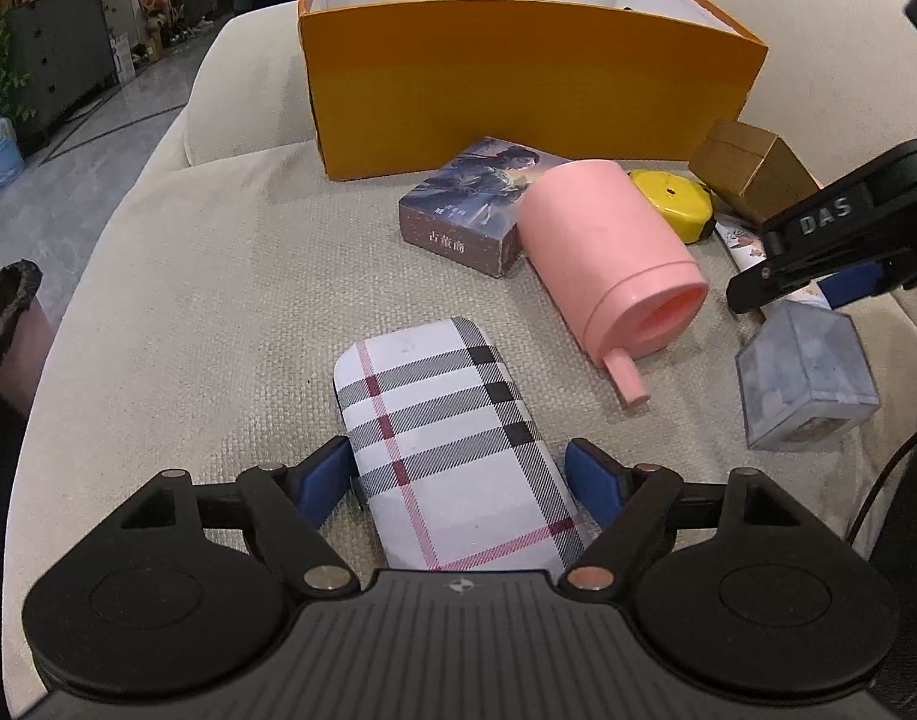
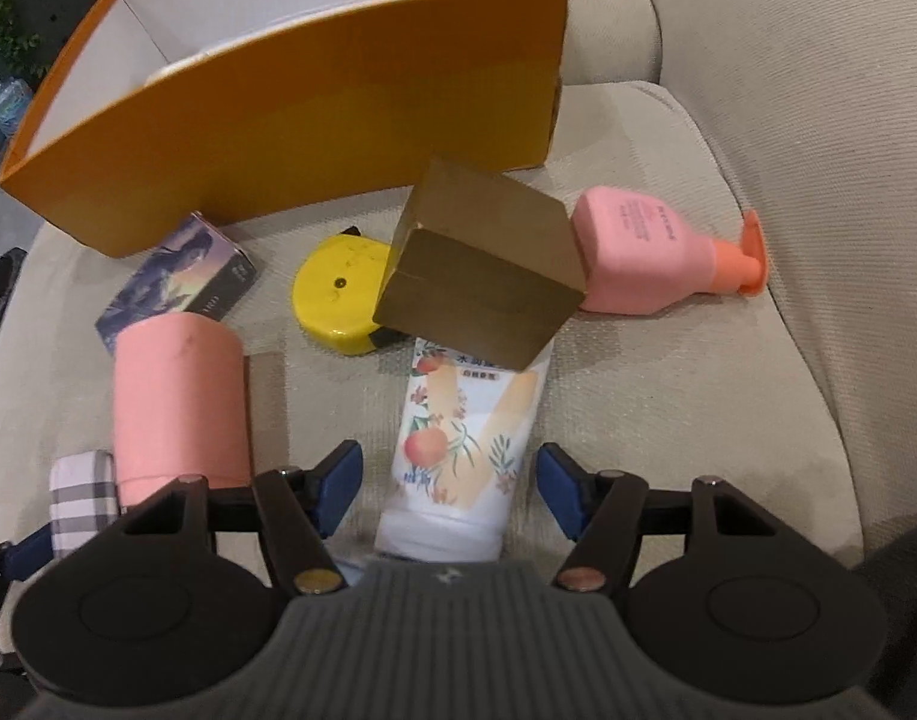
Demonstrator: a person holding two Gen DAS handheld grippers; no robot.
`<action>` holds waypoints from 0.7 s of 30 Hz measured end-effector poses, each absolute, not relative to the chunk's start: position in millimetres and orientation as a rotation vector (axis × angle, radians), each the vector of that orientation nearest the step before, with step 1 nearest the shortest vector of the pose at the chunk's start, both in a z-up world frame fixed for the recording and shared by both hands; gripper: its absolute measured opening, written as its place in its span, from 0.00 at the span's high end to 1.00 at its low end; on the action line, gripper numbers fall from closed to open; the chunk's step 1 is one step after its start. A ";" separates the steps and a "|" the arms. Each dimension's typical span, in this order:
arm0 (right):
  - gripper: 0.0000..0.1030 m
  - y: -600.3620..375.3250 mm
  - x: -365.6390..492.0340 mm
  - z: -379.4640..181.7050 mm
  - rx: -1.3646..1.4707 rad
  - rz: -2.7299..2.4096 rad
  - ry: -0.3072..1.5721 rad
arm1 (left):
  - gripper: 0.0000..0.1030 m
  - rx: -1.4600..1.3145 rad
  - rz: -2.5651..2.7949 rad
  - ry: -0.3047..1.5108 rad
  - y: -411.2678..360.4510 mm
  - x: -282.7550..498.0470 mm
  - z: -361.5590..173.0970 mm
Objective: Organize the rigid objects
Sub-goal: 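Grasp the plaid case with the left tool while the right tool grasps the Vaseline tube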
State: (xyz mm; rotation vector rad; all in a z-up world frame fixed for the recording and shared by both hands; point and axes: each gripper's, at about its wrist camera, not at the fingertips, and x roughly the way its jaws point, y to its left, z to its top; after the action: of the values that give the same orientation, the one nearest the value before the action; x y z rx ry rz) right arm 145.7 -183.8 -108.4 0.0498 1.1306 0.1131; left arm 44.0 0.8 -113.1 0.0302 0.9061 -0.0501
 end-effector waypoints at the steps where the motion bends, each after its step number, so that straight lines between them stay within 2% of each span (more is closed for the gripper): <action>1: 0.38 -181.7 145.9 -110.8 0.036 0.108 1.124 | 0.08 0.039 -0.046 0.897 -1.2 43.0 -113.7; 4: 0.38 -175.0 146.1 -113.8 -0.013 0.106 1.099 | 0.07 0.047 -0.043 0.871 -2.6 40.3 -115.0; 6: 0.40 -173.0 144.9 -115.6 -0.030 0.105 1.088 | 0.17 0.035 -0.043 0.871 -2.3 40.1 -112.8; 7: 0.41 -171.7 143.3 -116.0 -0.045 0.107 1.080 | 0.17 0.036 -0.037 0.872 -2.0 40.6 -111.3; 8: 0.48 -171.3 142.1 -116.0 -0.049 0.106 1.072 | 0.19 0.031 -0.039 0.872 -0.9 41.0 -110.4; 21: 0.53 -176.8 136.5 -107.7 0.003 0.153 1.052 | 0.25 -0.027 -0.086 0.876 17.0 40.7 -101.8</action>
State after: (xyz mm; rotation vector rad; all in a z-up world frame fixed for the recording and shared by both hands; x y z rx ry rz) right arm 136.5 -176.8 -107.7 0.0029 1.0522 0.1529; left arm 40.7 17.0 -101.8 -0.0272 0.8756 -0.0856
